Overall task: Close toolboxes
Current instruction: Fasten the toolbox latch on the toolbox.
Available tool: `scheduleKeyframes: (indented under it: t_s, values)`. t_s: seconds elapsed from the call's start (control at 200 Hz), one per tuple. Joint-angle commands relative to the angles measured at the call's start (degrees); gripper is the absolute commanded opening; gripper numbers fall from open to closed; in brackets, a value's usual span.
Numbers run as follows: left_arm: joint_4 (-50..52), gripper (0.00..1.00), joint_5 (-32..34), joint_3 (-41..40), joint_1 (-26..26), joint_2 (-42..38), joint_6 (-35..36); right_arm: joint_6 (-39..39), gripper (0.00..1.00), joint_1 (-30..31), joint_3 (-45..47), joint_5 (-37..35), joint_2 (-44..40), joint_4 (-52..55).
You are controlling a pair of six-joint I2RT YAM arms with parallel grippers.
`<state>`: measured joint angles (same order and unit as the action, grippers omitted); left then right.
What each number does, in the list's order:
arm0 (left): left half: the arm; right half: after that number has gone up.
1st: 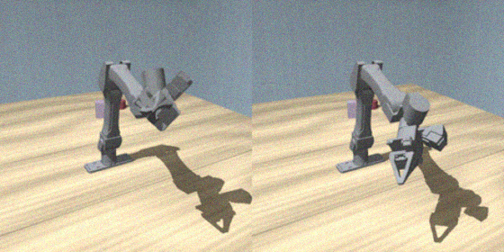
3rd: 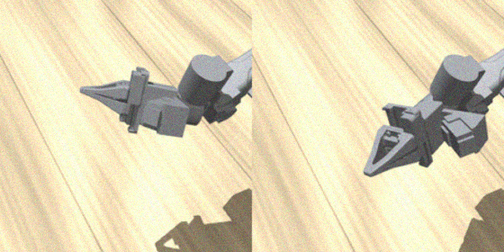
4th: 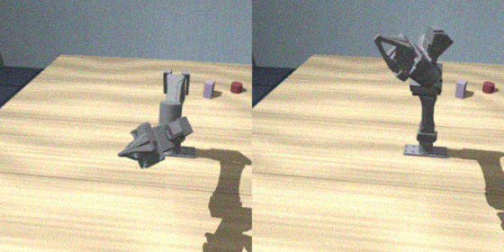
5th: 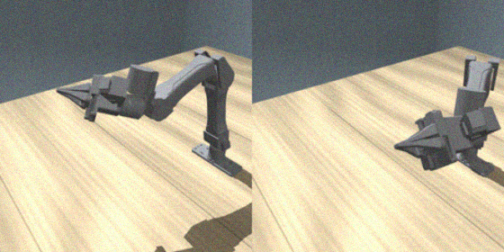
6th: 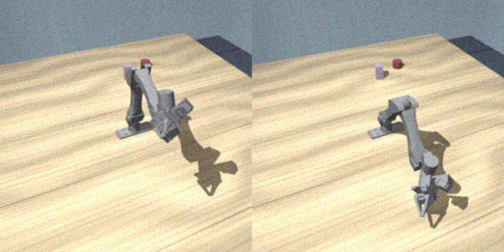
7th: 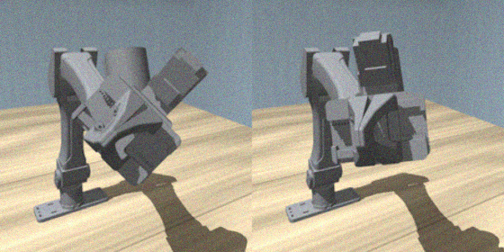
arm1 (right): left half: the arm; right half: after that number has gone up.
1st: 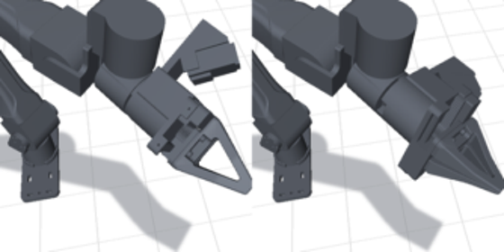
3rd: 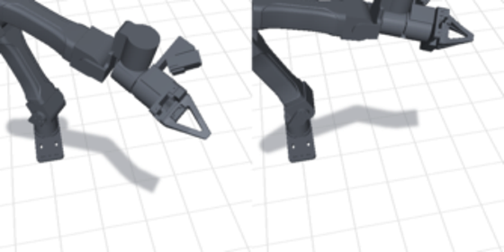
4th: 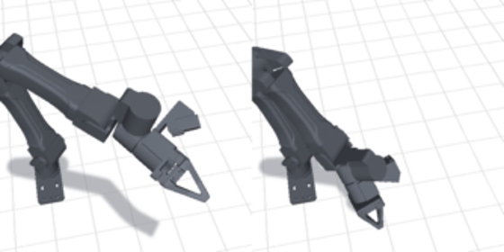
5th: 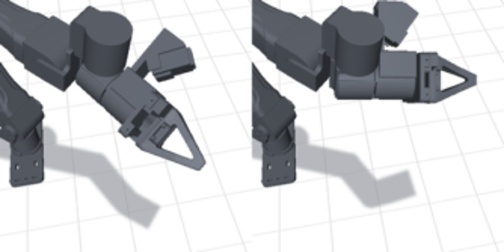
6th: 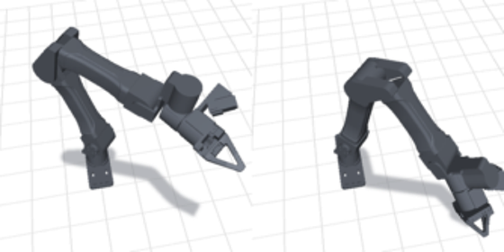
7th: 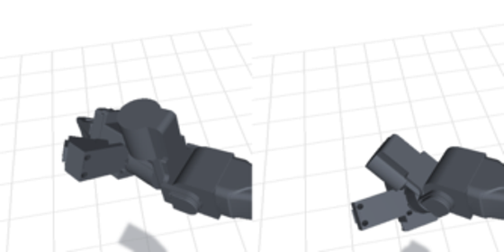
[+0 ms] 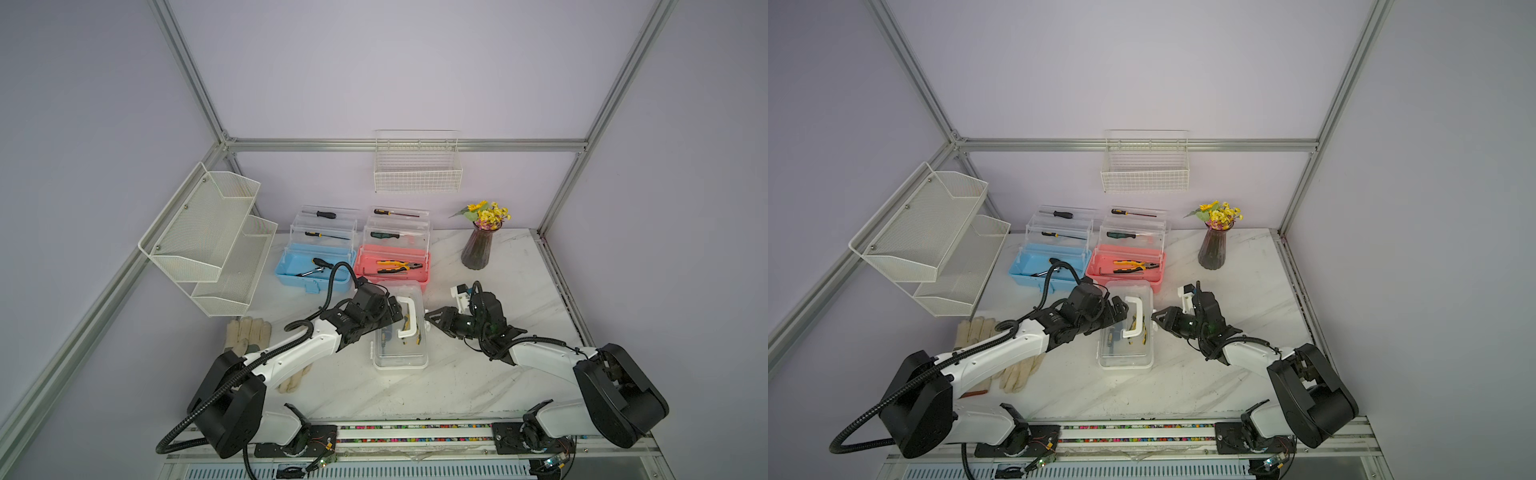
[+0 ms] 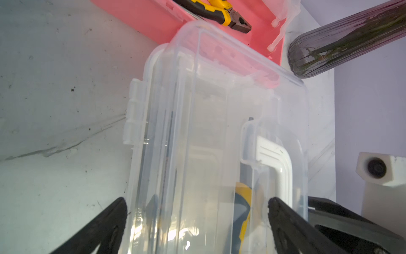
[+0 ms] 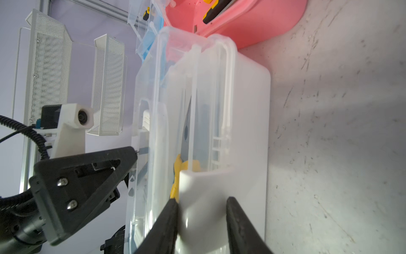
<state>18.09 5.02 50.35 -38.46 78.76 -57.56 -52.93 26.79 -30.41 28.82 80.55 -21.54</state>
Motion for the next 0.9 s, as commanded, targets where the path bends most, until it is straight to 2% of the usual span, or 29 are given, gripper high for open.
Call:
scheduleKeyframes:
  t_s: [0.0,0.145,0.495,0.895]
  values:
    - [0.9,1.0,1.9,-1.2,-1.1,-0.4,-3.3,-1.1,0.38,0.4,0.5,-0.1,0.7,-2.2]
    - [0.5,1.0,1.9,-0.5,-1.7,1.3,-3.3,-1.7,0.35,0.4,0.4,1.0,0.5,-3.1]
    - [-0.3,1.0,1.9,0.0,-1.9,3.9,-3.6,-1.3,0.34,0.8,-0.3,2.0,-0.3,-0.4]
    - [-1.3,1.0,2.3,0.0,-2.1,4.6,-4.1,1.4,0.3,3.0,-1.7,-0.5,-0.6,5.7]
